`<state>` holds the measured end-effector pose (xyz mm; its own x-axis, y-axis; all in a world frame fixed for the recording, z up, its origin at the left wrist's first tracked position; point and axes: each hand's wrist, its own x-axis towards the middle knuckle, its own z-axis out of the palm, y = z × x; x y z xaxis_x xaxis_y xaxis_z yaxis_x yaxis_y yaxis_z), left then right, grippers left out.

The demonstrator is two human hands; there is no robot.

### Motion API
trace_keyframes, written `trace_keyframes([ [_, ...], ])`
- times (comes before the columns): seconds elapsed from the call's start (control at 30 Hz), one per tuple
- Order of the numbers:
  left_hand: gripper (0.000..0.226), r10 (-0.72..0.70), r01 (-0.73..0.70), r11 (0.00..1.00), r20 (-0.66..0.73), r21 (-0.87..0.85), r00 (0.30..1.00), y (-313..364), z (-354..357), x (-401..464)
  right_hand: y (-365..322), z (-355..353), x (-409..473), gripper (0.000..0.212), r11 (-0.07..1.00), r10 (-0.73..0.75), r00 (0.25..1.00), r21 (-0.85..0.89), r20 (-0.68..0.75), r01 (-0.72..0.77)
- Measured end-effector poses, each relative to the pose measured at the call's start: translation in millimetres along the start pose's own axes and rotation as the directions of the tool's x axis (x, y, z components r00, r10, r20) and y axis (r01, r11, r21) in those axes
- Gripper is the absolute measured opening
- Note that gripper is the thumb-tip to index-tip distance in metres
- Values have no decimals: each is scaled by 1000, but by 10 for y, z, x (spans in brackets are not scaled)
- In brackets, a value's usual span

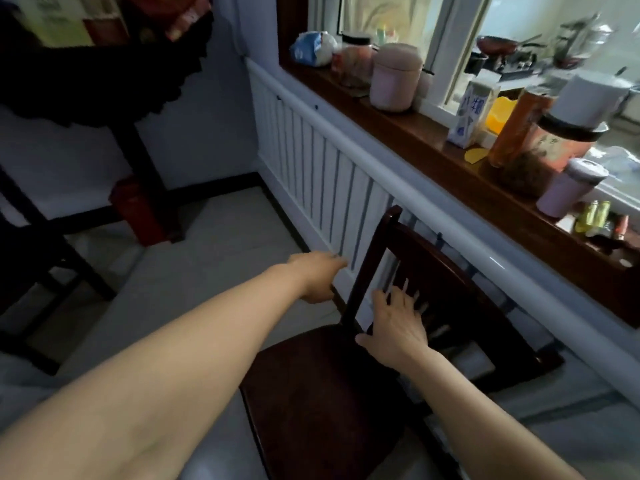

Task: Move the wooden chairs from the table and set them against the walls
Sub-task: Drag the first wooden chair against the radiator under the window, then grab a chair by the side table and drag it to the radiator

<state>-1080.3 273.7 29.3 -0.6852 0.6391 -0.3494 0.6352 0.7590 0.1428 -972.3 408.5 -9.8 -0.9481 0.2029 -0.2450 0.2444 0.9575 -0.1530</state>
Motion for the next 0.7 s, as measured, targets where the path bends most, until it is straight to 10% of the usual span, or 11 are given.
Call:
trace_keyframes([
  [0.4,67,-345,322,922,-78,-216,935,-1930,350,-1778,-2257,189,-83,80,959,-285,957,3,57,285],
  [0.7,72,-676,612,691,-45,-385,735,-3084,722,-3168,-3797,325,-143,81,849,-524,847,-30,86,528],
])
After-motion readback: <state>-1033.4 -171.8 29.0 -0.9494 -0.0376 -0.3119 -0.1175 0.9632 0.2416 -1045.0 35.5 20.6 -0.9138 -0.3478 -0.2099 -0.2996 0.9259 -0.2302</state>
